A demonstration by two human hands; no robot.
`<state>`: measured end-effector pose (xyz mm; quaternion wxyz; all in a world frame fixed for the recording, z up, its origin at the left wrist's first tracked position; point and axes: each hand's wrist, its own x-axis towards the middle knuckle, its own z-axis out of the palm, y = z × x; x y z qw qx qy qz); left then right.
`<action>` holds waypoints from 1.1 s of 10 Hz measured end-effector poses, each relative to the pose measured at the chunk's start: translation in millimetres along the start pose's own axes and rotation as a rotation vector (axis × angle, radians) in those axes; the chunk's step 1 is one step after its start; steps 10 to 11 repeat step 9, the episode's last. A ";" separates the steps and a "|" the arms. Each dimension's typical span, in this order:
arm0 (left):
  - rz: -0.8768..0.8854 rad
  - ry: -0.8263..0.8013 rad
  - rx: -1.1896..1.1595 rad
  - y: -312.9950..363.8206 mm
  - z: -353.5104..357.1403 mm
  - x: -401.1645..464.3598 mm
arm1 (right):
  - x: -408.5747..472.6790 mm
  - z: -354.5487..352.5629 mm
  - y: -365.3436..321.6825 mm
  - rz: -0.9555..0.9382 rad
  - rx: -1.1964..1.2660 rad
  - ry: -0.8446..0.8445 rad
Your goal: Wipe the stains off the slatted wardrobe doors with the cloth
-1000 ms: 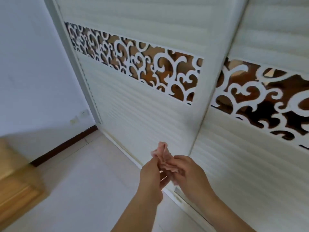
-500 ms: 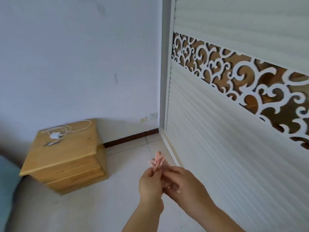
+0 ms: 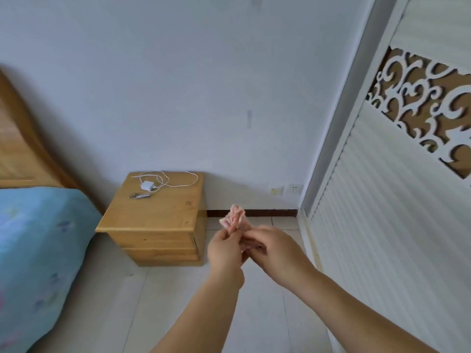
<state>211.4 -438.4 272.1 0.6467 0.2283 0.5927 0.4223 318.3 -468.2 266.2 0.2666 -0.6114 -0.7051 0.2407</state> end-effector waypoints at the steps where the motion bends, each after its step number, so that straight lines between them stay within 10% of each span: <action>1: 0.002 0.070 -0.030 20.5 -13.3 40.9 | 46.5 19.3 -3.3 -0.009 0.010 -0.069; 6: -0.139 0.193 0.036 159.7 -99.6 315.0 | 337.6 154.0 -34.4 0.210 -0.034 -0.223; 11: -0.163 0.210 0.240 200.8 -119.1 402.3 | 416.0 168.0 -29.3 0.399 -0.054 -0.226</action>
